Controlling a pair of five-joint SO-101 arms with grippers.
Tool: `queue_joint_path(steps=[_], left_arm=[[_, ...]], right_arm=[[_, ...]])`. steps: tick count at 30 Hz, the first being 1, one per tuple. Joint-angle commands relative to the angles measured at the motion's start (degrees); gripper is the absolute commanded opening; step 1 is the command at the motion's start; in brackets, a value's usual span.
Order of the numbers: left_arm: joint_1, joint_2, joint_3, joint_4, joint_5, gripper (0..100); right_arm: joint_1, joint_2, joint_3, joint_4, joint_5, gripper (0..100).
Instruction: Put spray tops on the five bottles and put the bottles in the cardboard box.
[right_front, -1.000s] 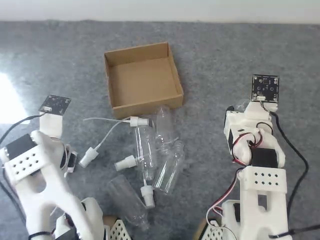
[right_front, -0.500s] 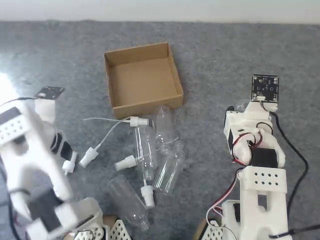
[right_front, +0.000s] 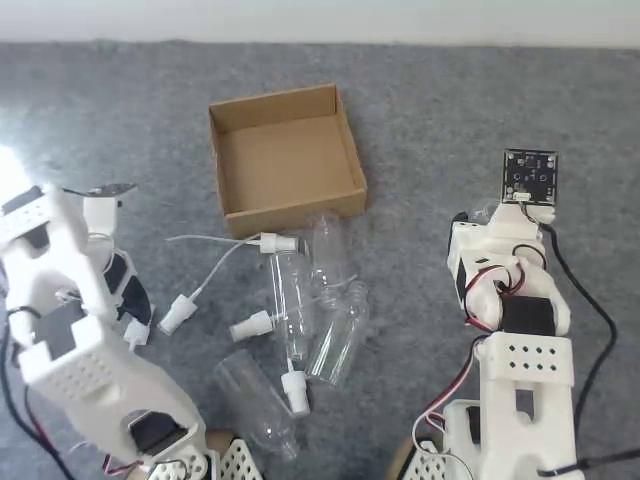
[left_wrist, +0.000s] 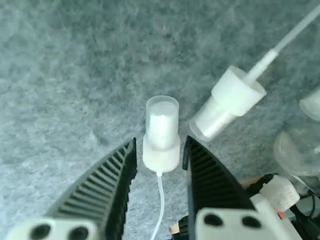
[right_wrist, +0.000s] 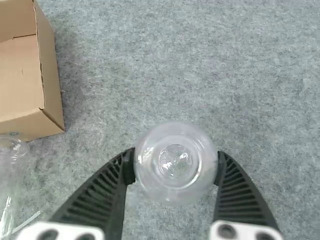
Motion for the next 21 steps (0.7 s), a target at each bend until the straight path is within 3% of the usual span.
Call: queue_joint_path(steps=[1,11,21], left_arm=[[0.1,2.0,-2.4,0.7,-0.6,13],[0.1,8.0,-2.5,-0.6,-2.3,13],[1.1,8.3,-2.5,-0.6,-2.5,3]], right_arm=[[-0.3,-1.8,-1.2,0.4,0.9,15.1],[-0.2,-1.8,-1.2,0.4,0.9,15.1],[-0.1,-1.8,-1.2,0.3,0.9,15.1]])
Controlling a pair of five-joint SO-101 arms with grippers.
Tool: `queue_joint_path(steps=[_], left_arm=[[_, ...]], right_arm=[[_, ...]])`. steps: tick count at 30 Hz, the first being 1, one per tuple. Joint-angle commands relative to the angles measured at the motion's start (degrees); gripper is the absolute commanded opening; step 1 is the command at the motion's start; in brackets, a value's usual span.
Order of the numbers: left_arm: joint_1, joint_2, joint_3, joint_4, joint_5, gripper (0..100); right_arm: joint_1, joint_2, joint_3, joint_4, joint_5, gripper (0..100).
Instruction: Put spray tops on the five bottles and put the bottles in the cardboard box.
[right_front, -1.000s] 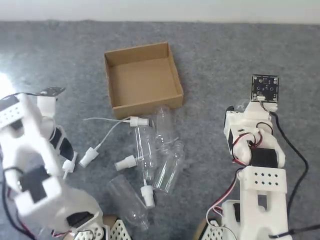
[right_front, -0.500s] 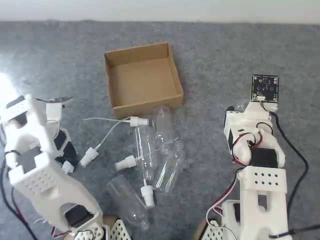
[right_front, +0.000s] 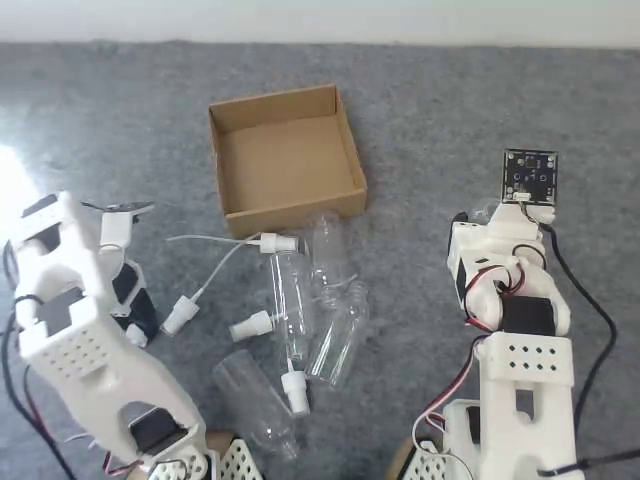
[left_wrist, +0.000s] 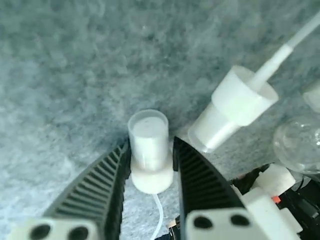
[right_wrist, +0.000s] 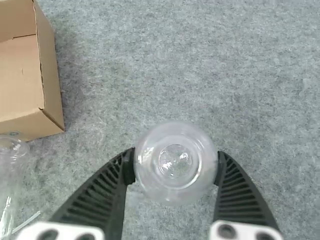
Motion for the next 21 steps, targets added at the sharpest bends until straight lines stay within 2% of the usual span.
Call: queue_joint_path(steps=[1,8,16,21], left_arm=[[0.4,-0.4,-1.5,-0.8,-0.4,2],[0.2,-2.8,-5.1,4.9,-0.4,1],[-2.1,-19.3,-4.0,5.0,0.0,1],[-2.9,-26.6,-1.7,4.9,0.0,1]], right_arm=[[-0.1,-1.8,-1.2,0.3,0.9,15.1],[-0.5,-1.8,-1.2,0.3,1.0,15.1],[-1.0,-1.3,-1.2,0.3,1.1,15.1],[-3.2,3.7,-1.9,-0.3,4.1,15.1]])
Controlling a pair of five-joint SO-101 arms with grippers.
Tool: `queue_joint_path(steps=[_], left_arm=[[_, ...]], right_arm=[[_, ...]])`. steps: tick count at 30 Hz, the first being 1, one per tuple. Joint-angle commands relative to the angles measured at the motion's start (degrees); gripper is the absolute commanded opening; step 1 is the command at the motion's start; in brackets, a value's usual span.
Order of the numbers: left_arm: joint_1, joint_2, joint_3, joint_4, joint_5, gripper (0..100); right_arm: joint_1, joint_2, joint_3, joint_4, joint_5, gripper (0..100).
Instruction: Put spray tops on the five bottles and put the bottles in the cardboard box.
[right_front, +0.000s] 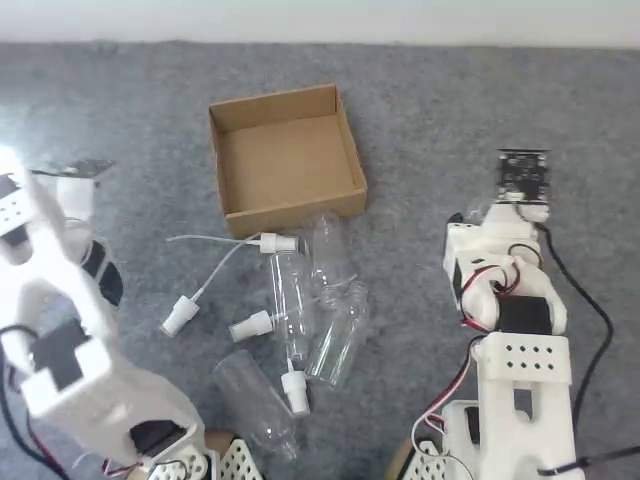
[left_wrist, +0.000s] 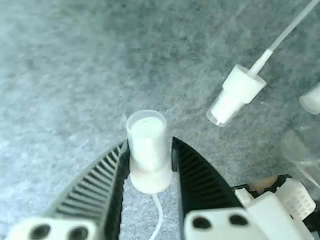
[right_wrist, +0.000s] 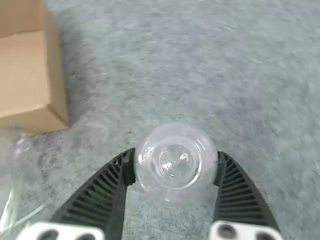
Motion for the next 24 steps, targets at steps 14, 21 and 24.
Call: queue_joint_path(steps=[14,21,24], left_arm=[[-0.4,-18.9,2.4,2.2,0.2,2],[-0.4,-22.9,2.5,1.5,2.9,2],[-0.4,-23.9,2.5,0.9,3.4,2]], right_arm=[[-6.0,9.7,-3.4,-1.5,7.1,15.1],[-7.3,9.7,0.5,-8.0,10.1,15.1],[-7.4,9.7,2.6,-11.5,10.7,15.1]])
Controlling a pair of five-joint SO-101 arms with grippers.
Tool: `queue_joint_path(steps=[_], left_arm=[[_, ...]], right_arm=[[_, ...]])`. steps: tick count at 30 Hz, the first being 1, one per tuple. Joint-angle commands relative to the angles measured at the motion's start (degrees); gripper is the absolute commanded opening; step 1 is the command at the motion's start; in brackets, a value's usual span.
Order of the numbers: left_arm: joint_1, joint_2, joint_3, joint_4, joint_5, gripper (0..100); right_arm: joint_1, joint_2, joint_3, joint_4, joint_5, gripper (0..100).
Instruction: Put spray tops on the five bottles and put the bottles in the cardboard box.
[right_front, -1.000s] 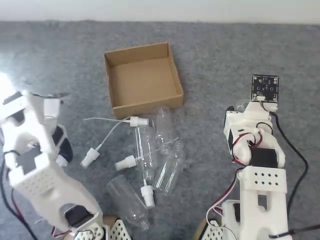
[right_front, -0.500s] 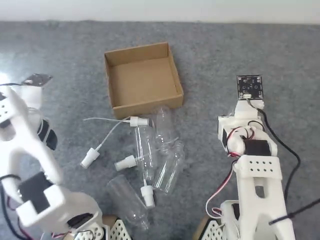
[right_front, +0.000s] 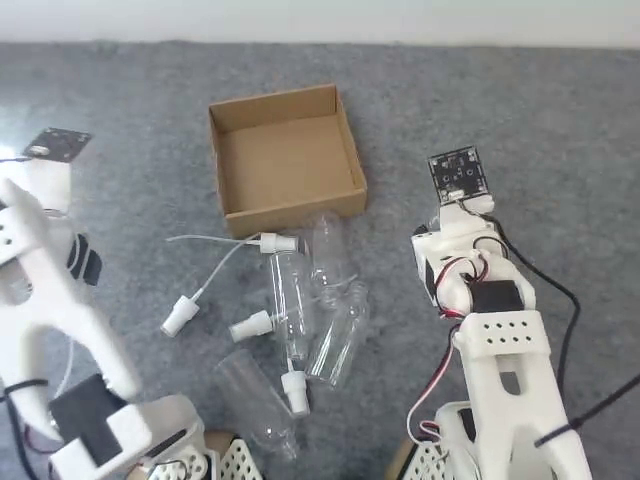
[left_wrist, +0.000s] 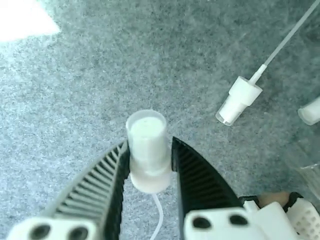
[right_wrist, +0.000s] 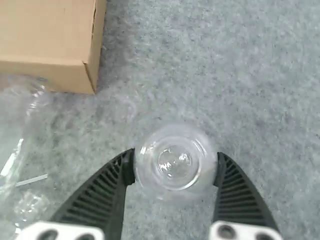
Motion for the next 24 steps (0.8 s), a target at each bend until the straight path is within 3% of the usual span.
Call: queue_joint_path(steps=[1,24], left_arm=[[-0.3,-4.5,-0.2,0.7,1.6,2],[-0.3,-7.6,-0.2,0.9,1.9,2]], right_arm=[[-1.3,0.3,1.4,-5.8,1.8,15.1],[-4.2,2.2,9.1,-18.6,1.4,15.1]])
